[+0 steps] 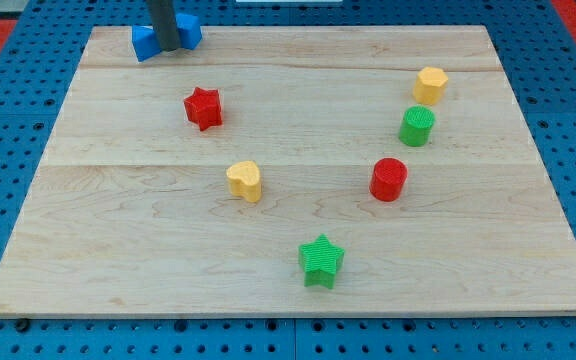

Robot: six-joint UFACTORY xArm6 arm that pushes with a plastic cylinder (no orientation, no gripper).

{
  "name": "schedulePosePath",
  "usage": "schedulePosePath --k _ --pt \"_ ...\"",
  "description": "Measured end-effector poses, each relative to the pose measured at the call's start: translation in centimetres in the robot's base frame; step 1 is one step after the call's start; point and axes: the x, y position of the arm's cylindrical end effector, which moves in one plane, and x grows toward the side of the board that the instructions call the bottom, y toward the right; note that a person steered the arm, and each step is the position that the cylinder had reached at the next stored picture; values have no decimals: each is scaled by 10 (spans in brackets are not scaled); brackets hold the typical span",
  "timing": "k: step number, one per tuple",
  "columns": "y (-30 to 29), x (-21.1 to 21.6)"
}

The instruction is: Slide the blue cube to the top center

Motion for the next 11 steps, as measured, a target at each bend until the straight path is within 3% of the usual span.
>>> schedulePosePath --k 1,6,11 --pt "-23 -1" --pt "-20 -40" --pt "186 -37"
